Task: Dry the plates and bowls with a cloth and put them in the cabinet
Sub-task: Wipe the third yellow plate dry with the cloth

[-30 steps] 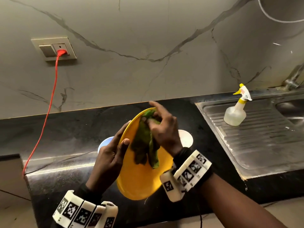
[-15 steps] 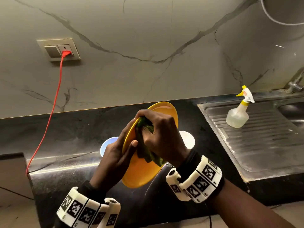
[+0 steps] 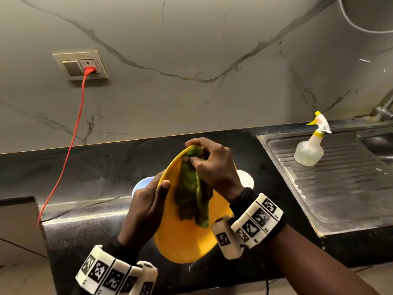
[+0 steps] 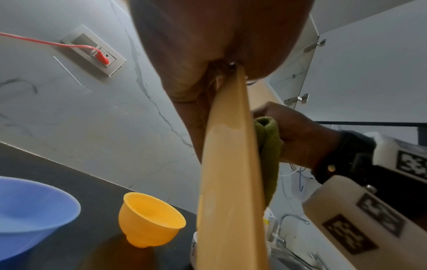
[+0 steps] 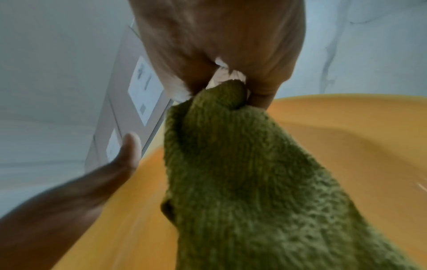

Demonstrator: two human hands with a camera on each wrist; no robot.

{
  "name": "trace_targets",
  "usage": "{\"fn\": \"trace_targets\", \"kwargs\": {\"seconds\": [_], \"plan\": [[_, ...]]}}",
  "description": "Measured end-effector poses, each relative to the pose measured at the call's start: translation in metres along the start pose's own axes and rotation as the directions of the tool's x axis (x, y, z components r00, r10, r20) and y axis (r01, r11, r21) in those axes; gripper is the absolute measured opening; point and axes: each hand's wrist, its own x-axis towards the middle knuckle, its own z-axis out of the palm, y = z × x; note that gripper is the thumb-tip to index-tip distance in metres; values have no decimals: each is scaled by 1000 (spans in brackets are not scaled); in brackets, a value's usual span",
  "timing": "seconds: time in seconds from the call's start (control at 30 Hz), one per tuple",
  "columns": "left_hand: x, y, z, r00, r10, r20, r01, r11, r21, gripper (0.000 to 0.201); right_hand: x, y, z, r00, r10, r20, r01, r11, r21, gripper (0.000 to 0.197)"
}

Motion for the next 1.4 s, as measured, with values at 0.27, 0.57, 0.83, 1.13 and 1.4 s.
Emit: {"fn": "trace_targets", "kwargs": {"seconds": [0.27, 0.57, 0.83, 1.13, 1.4], "plan": [[-1, 0, 9, 999, 24, 46, -29, 993, 113, 74, -30, -11, 12, 963, -209, 169, 228, 968, -104, 28], [-2, -6, 6, 999, -5, -35, 6, 999, 43, 66, -23, -8, 19, 961, -204, 187, 206, 978, 9, 34], [-5, -3, 3, 1000, -16, 15, 15, 999, 34, 76, -4, 2, 6, 989, -146, 1, 145, 986, -81, 19], [3, 0, 1, 996, 81, -43, -79, 995, 56, 59, -35, -21, 28, 907, -291, 303, 306, 952, -1, 33], [-1, -3, 4, 998, -8, -68, 6, 1000, -28, 66, 2, -3, 16, 994, 61, -92, -45, 985, 165, 42]]}}
